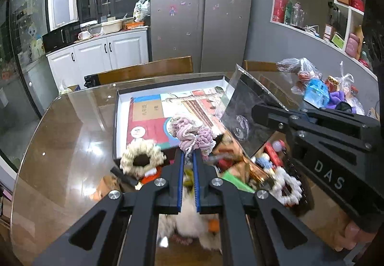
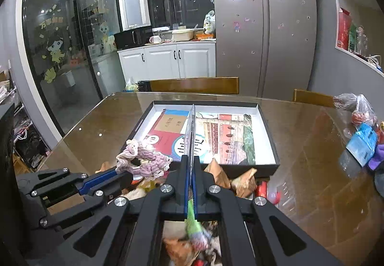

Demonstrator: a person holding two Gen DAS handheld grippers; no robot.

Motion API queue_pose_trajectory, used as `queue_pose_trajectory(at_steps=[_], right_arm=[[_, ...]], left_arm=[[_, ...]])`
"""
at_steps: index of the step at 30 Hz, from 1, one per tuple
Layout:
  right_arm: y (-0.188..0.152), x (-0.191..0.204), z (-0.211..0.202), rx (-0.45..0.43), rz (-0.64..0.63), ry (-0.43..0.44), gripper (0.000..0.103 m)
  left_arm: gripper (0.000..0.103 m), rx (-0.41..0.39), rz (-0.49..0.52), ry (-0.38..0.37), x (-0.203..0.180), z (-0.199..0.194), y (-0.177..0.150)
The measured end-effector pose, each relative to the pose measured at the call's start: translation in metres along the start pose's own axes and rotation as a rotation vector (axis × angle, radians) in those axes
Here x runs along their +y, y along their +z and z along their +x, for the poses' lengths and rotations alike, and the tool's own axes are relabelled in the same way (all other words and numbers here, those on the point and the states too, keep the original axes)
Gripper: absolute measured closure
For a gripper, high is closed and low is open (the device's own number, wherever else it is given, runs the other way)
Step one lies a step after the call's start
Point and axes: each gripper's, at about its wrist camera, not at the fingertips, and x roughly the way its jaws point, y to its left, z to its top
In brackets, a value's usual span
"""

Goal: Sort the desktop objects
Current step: 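Carry the bag into the open black box and open the right gripper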

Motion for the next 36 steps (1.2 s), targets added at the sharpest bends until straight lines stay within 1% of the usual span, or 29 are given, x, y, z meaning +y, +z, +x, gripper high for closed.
queue_pose_trajectory(at_steps=[5, 8, 12, 18, 20, 21, 22, 24, 26, 30, 32, 36], right_arm=[[0.017, -0.005, 0.028, 0.023, -0.011, -0.007, 0.101], [0.029, -0.012, 0.047, 0.037, -0.019, -0.016, 0.101], [0.038, -0.019, 0.074, 0.056, -0.021, -0.022, 0.101], [0.046, -0.03, 0.117, 0.087, -0.034, -0.03, 0.101], [0.046, -0.033, 0.129, 0.098, -0.036, -0.026, 0.101], [0.045, -0.034, 0.135, 0.111, -0.044, -0.03, 0.101], [0.045, -0.034, 0.143, 0.119, -0.062, -0.04, 0.101], [0.043, -0.037, 0.152, 0.134, -0.061, -0.053, 0.101], [0.041, -0.041, 0.16, 0.154, -0.048, -0.035, 0.101], [0.04, -0.043, 0.161, 0.156, -0.048, -0.039, 0.101], [0.04, -0.042, 0.162, 0.154, -0.054, -0.037, 0.101], [0.04, -0.038, 0.161, 0.158, -0.061, -0.034, 0.101]], left_arm=[[0.095, 0.006, -0.02, -0.003, 0.013, 0.026, 0.023], [0.095, 0.016, -0.038, -0.01, 0.022, 0.045, 0.037], [0.095, 0.037, -0.037, -0.015, 0.029, 0.078, 0.052], [0.095, 0.071, -0.031, -0.046, 0.035, 0.124, 0.061], [0.095, 0.1, -0.01, -0.029, 0.033, 0.139, 0.064], [0.095, 0.096, -0.004, -0.016, 0.033, 0.144, 0.065], [0.095, 0.096, -0.01, -0.015, 0.034, 0.147, 0.065], [0.095, 0.117, -0.014, -0.053, 0.032, 0.154, 0.065], [0.095, 0.117, 0.001, -0.041, 0.028, 0.156, 0.064], [0.095, 0.119, -0.005, -0.058, 0.026, 0.156, 0.063], [0.095, 0.117, 0.004, -0.05, 0.024, 0.155, 0.062], [0.095, 0.114, 0.008, -0.057, 0.024, 0.15, 0.061]])
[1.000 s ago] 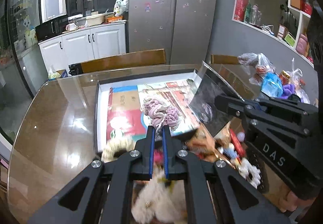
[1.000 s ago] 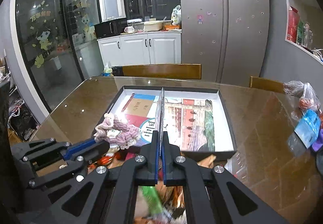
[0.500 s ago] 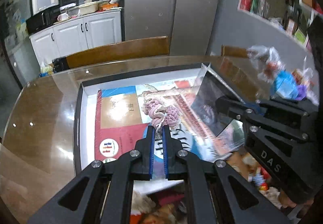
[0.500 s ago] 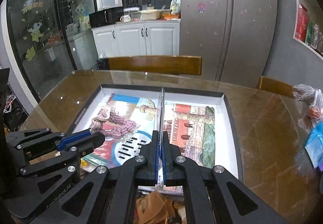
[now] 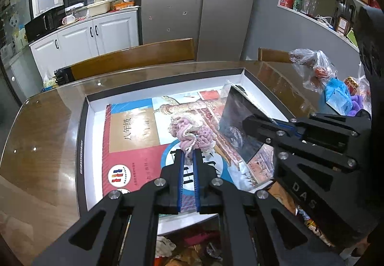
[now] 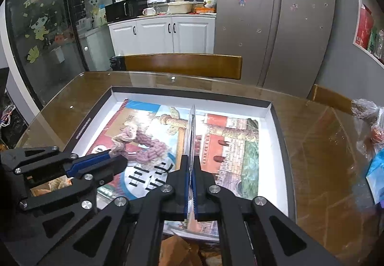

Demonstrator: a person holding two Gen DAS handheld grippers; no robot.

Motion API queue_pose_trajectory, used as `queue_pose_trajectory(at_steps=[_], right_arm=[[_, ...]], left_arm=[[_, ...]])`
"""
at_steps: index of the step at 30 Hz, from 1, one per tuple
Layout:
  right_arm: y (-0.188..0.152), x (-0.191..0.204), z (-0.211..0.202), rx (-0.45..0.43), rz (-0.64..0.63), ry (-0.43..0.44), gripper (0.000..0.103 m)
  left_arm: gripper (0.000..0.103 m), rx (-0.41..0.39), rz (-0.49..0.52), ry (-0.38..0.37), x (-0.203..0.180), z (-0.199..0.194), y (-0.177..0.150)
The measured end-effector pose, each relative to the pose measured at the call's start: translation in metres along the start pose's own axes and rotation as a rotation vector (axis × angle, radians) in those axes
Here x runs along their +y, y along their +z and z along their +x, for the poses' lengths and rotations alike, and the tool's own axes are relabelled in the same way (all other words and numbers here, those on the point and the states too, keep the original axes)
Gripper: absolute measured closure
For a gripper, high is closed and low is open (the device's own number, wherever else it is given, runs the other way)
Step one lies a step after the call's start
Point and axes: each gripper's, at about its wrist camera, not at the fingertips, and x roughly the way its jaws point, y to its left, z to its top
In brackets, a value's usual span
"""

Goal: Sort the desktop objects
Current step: 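Carry the bag into the open black box and open the right gripper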

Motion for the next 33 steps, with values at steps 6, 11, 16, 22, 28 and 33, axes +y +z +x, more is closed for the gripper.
queue_pose_trajectory(at_steps=[6, 11, 16, 22, 28, 33], right_arm=[[0.0, 0.003, -0.003, -0.002, 0.004, 0.006, 0.096], [0.003, 0.002, -0.009, -0.017, 0.015, -0.041, 0.066], [0.008, -0.008, -0.02, -0.052, 0.052, -0.04, 0.032], [0.013, -0.007, -0.03, -0.073, 0.048, -0.049, 0.031], [0.015, -0.007, -0.033, -0.072, 0.052, -0.034, 0.031], [0.015, -0.008, -0.038, -0.076, 0.062, -0.005, 0.031]], left_arm=[[0.093, 0.001, -0.002, 0.006, 0.001, -0.003, 0.001], [0.039, 0.015, -0.005, 0.081, 0.007, -0.004, 0.004], [0.017, -0.017, -0.018, 0.122, 0.013, -0.013, 0.008], [0.017, -0.022, 0.008, 0.142, 0.013, -0.019, 0.009], [0.017, -0.025, 0.001, 0.122, 0.013, -0.023, 0.01], [0.017, -0.038, -0.006, 0.109, 0.014, -0.034, 0.009]])
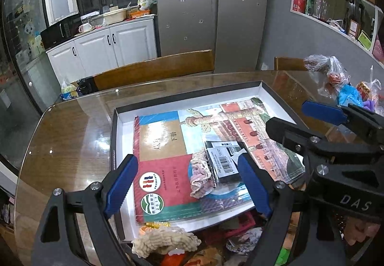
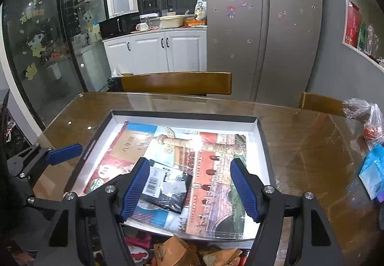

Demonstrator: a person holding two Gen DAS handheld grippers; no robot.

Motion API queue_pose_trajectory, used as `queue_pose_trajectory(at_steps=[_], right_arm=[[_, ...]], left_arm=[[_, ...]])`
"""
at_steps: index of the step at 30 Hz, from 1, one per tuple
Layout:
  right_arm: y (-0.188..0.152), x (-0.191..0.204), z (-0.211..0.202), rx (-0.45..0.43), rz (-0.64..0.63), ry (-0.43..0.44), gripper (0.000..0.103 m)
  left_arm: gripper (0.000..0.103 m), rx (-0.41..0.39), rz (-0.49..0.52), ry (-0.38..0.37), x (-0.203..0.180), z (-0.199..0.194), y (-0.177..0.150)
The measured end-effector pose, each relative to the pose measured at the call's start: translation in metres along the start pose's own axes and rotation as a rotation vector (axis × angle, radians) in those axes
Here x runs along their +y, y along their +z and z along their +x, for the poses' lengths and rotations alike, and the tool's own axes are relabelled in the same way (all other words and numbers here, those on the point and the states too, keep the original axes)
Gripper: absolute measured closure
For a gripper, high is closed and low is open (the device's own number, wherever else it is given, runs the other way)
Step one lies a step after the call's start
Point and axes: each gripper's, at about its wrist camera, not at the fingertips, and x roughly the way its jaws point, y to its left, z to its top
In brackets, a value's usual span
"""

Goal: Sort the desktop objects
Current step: 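Carry the bag into the open black box and open the right gripper, then move both grippers back over the heap of items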

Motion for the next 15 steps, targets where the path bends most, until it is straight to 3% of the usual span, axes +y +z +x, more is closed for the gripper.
queue_pose_trajectory(at_steps=[8, 15], right_arm=[[-0.005, 0.003, -0.026, -0.014, 0.019, 0.036, 0.031], [-0.021, 0.01, -0.076, -0.066, 0.002, 0.039, 0.031]], left_arm=[[0.017, -0.041, 0.016, -0.006, 0.004, -0.048, -0.017], [0.017, -0.055, -0.007, -0.026, 0.017, -0.104, -0.065]])
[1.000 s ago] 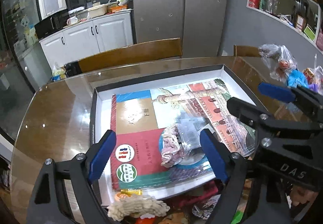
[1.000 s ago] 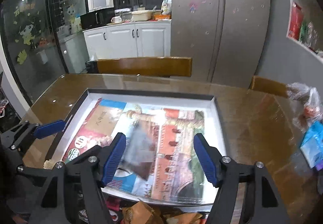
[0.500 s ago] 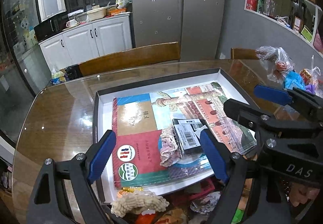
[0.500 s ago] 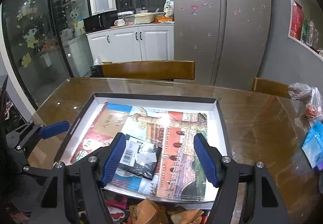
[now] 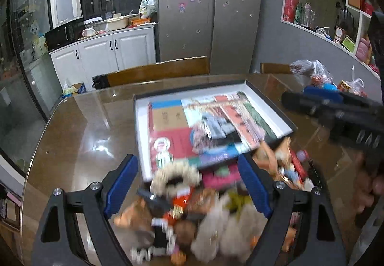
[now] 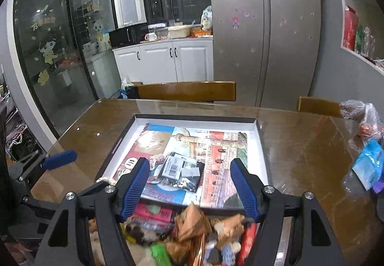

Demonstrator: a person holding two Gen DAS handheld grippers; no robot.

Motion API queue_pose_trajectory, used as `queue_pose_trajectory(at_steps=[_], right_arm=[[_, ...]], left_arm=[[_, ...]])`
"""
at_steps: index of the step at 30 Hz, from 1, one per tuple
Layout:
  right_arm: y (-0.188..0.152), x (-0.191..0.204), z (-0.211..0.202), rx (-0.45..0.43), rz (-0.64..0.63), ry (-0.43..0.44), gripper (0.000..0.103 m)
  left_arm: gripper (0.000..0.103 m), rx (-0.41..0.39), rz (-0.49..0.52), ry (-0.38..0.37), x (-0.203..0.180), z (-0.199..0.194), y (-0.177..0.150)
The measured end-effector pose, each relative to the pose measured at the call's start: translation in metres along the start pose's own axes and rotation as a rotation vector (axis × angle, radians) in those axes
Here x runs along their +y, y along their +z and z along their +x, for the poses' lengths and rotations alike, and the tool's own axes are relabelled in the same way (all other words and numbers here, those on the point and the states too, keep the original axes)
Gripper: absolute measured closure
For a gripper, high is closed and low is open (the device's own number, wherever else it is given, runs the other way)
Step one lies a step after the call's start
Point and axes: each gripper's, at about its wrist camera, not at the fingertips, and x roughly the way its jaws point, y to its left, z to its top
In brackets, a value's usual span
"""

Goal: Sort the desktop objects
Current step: 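Move both grippers back over the heap of items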

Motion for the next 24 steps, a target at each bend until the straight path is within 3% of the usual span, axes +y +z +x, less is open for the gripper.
queue_pose_trajectory(at_steps=[9, 14, 20, 24], right_arm=[[-0.051, 0.025, -0.075, -0.059, -0.027, 0.014, 0.027], [-0.093, 0.023, -0.1, -0.072, -0.029, -0.051, 0.027], [-0.14, 0.0, -0.103, -0.033, 0.025, -0.111, 0.027], [-0.158, -0.016, -0.092, 0.01, 0.079, -0.098, 0.027]], left_arm=[[0.017, 0.006, -0.046, -0.036, 0.007, -0.05, -0.075], [0.017, 0.015, -0.08, -0.061, 0.004, -0.059, -0.114], [0.017, 0.028, -0.096, -0.104, -0.007, -0.058, -0.137], [0.017, 0.008, -0.089, -0.083, -0.007, -0.062, -0.141]])
